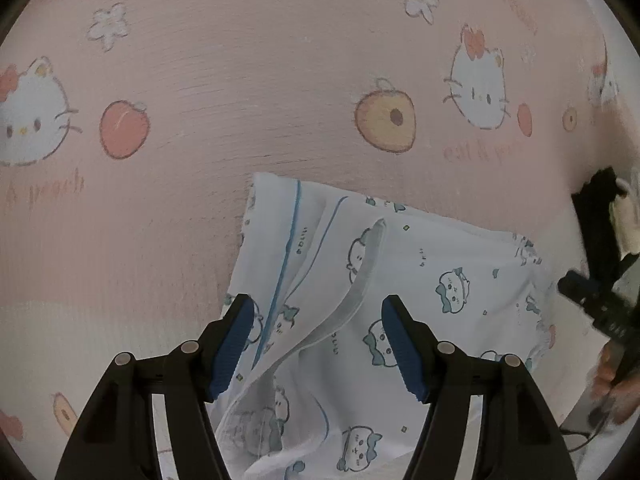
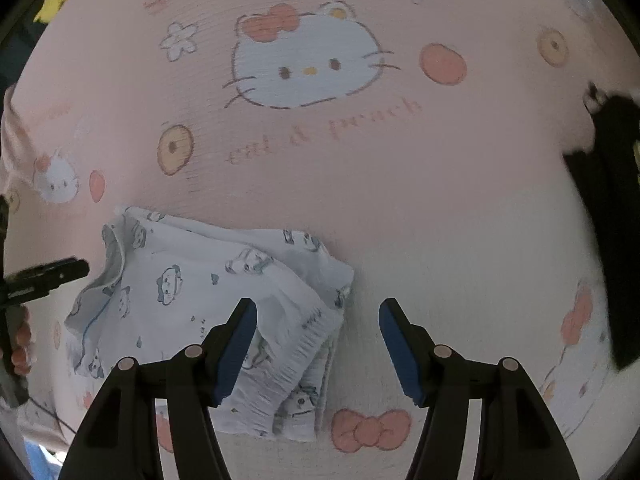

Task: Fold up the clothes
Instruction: 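Open both grippers and release the folded garment onto the bed, then pinch the blue-piped fold with the left gripper while the right gripper pinches the elastic cuff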

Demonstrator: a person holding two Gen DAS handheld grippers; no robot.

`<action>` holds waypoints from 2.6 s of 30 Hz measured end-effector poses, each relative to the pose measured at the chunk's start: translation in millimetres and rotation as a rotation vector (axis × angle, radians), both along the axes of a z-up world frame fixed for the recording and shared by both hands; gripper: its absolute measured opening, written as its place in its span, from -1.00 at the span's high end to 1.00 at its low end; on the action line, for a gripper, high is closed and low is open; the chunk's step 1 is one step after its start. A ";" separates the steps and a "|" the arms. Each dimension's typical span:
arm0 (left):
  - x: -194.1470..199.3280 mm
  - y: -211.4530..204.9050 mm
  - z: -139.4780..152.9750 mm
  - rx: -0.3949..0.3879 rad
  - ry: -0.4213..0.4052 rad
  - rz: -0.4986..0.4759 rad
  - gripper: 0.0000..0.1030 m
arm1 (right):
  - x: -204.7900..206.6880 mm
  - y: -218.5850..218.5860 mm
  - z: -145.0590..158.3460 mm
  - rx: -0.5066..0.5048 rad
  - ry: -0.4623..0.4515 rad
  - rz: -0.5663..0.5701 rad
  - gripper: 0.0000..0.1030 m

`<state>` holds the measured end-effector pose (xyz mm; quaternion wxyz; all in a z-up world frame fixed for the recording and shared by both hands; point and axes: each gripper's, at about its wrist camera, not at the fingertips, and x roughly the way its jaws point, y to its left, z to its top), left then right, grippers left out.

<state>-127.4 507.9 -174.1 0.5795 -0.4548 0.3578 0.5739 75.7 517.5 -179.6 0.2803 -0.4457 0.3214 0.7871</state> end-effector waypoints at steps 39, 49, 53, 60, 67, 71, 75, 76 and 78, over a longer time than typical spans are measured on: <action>26.4 34.3 -39.4 -0.023 0.093 0.090 0.04 | -4.0 -17.2 -40.5 -0.013 0.073 -0.119 0.56; 2.7 18.2 -29.0 0.010 0.059 0.097 0.69 | -8.8 -28.1 -29.5 0.073 0.020 -0.092 0.54; -0.5 16.1 -24.0 0.022 0.078 0.089 0.73 | -9.0 -34.2 -22.0 0.122 0.019 -0.072 0.56; -5.8 10.9 -16.1 0.049 0.108 0.076 0.86 | -5.7 -34.2 -16.0 0.135 0.020 -0.061 0.57; -16.2 -7.8 -15.3 0.063 0.091 0.102 0.87 | 1.3 -35.1 -7.1 0.137 0.064 -0.048 0.57; -18.8 -10.3 -15.4 0.061 0.074 0.106 0.87 | -3.8 -30.8 -15.6 0.120 0.015 -0.033 0.49; -20.4 -8.8 -13.0 0.057 0.065 0.105 0.87 | -2.5 -30.9 -13.6 0.132 0.030 -0.041 0.48; -20.6 -7.7 -11.9 0.055 0.064 0.104 0.87 | -4.1 -32.4 -14.4 0.147 0.004 -0.038 0.42; -21.1 -5.4 -9.7 0.052 0.063 0.101 0.87 | -5.8 -36.7 -14.8 0.194 -0.034 -0.026 0.37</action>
